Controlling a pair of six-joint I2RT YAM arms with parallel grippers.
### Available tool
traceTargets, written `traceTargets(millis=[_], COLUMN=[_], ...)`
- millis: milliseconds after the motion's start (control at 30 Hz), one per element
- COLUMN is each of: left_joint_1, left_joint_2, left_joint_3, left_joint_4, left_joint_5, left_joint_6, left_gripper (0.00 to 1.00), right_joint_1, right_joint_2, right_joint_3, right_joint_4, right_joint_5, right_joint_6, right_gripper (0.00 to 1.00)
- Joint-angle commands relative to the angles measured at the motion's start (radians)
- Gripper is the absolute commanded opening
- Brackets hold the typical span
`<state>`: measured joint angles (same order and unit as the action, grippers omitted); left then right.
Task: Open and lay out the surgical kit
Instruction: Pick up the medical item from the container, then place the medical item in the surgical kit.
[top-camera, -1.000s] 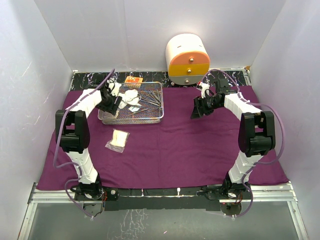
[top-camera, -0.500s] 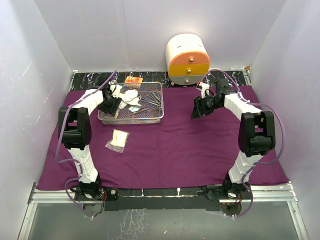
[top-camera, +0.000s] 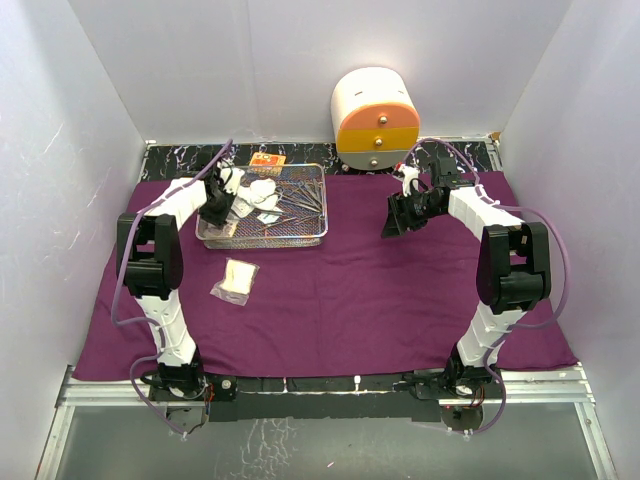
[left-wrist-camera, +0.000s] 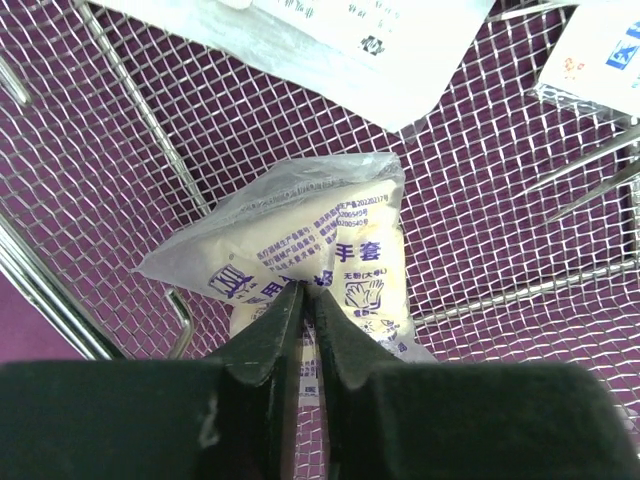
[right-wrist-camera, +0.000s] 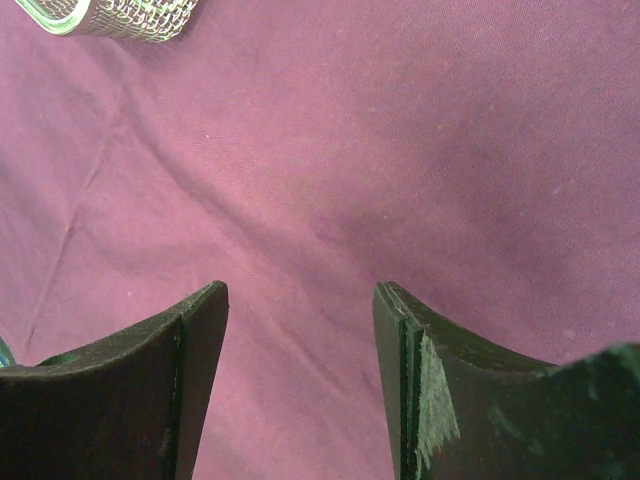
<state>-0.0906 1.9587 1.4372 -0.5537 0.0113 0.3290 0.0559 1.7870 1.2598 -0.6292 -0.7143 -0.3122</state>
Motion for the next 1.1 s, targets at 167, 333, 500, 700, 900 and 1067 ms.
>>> traceTargets(millis=[167,333,500,700,900,1067], left_joint_1=[0.004,0.004,0.003,0.003,0.000,-0.006], left_joint_2=[-0.023,-0.068,-0.145,-0.296,-0.532,-0.684], left_joint_3=[0.082,0.139,0.153,0.044,-0.165,-0.349], left_joint_4=[-0.047,-0.077,-0.112,-0.188,-0.251,-0.321], left_joint_5=[0.066,0.070,0.095,0.230,0.301,0.341], left_joint_6=[-0.023,-0.028,-0.042,-0.078,-0.079,-0.070], left_gripper=[0.00,0.00,0.00,0.00,0.00,0.00], right_joint_1=[-0.007,-0.008,-0.008,-0.011,-0.011,-0.010], right_joint_2=[-0.016,-0.021,-0.024,-0.029,-0.030,-0.036], right_joint_3=[0.021,0.021,0.021,0.021,0.021,0.021], right_joint_4=[0.008,0.008,0.008,0.008,0.008,0.010], right_joint_5=[-0.016,-0.015,-0.014,-0.013,-0.013,-0.004], right_joint_6=[-0.008,-0.007,-0.008,-0.009,-0.008,-0.010], right_gripper=[0.58,0.58,0.58,0.59,0.59,0.59])
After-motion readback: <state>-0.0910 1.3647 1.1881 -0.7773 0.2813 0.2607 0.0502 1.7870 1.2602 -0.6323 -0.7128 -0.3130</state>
